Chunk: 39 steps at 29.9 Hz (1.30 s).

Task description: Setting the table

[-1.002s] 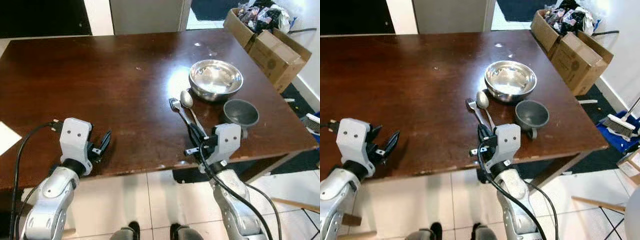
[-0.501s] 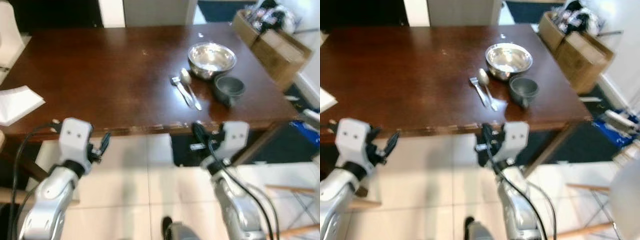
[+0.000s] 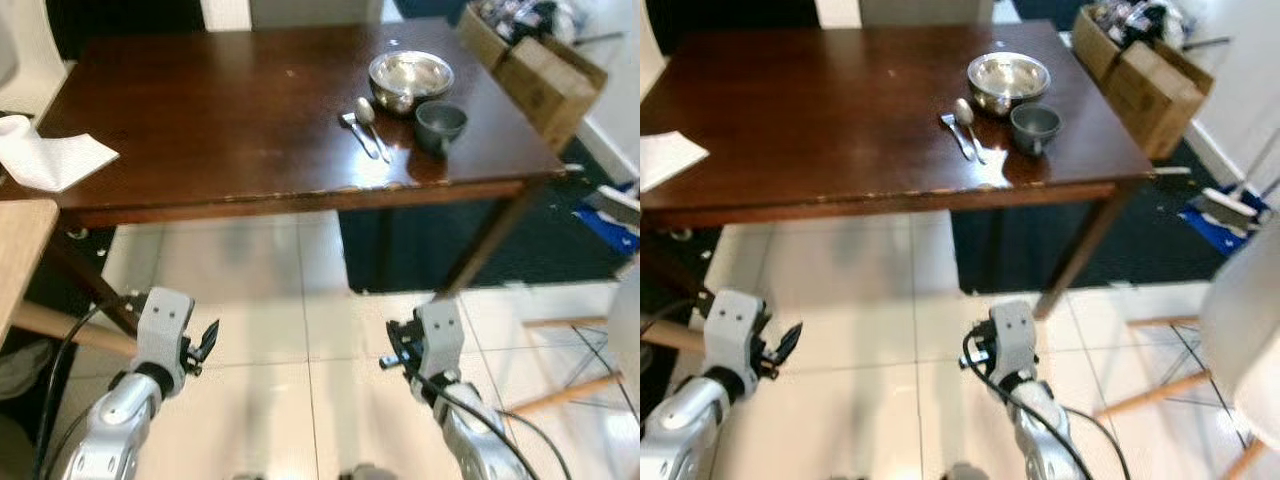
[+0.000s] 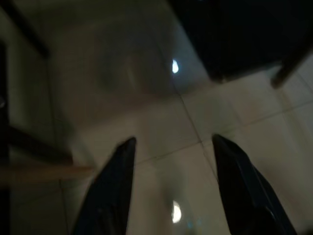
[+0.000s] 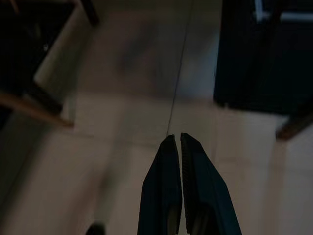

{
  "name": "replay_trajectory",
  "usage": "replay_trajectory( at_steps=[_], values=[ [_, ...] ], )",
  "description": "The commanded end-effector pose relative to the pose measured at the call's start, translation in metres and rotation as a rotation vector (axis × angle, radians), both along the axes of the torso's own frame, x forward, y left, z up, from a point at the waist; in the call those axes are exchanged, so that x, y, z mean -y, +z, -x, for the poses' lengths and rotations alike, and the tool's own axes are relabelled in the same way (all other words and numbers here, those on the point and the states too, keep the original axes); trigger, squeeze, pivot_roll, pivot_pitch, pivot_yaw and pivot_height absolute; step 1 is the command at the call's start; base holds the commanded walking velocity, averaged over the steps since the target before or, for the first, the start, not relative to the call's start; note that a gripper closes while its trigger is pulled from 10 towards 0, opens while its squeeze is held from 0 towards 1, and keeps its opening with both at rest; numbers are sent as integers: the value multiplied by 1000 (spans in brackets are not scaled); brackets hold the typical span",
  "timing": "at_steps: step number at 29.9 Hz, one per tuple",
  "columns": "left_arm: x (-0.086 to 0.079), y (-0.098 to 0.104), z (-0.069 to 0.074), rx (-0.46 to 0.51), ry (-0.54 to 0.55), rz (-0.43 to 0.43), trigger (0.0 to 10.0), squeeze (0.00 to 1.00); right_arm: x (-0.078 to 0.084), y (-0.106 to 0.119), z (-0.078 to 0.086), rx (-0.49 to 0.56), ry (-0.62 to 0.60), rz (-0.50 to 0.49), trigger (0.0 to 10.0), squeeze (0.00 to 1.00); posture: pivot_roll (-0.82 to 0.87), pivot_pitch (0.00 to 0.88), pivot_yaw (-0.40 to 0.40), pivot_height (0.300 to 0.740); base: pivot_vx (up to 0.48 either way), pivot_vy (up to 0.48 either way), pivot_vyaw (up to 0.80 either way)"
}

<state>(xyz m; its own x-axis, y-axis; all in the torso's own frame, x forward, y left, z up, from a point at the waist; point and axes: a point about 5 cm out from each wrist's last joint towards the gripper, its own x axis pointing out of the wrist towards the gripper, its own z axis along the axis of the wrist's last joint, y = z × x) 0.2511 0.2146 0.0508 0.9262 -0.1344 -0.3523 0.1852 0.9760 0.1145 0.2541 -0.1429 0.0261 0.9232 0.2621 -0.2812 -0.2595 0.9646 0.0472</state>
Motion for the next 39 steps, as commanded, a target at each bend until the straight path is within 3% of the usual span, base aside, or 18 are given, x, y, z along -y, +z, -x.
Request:
replay_trajectory(
  at_steps=[1, 8, 16, 31, 35, 38, 39],
  values=[
    [-3, -13, 6, -51, 5, -8, 10000, 0, 1, -4, 2, -3, -9, 20, 10000, 0, -64, 61, 45, 740, -277, 0, 0],
    [2, -33, 9, -148, -36, 39, 10000, 0, -2, -5, 3, 20, -7, 25, 10000, 0, -76, 64, 44, 740, -73, 0, 0],
    [10, -28, -1, -97, -106, 42, 10000, 0, 2, 3, -4, 77, -33, 19, 10000, 0, -85, 68, 44, 740, 0, 0, 0],
    [14, -32, 0, -94, -130, 51, 10000, 0, 1, 3, -3, 91, -45, -20, 10000, 0, -90, 72, 38, 740, 0, 0, 0],
    [11, -26, -3, -45, -114, 15, 10000, 0, 5, 10, -4, 131, -55, 6, 10000, 0, -90, 72, 38, 740, 0, 0, 0],
    [6, -11, -8, 26, -82, -6, 10000, 0, 10, 29, -10, 203, -76, 2, 10000, 0, -92, 81, 43, 740, 0, 0, 0],
    [0, 7, -14, 90, -58, -3, 10000, 0, 14, 47, -18, 263, -107, -26, 10000, 0, -92, 81, 43, 740, 0, 0, 0]
  ],
)
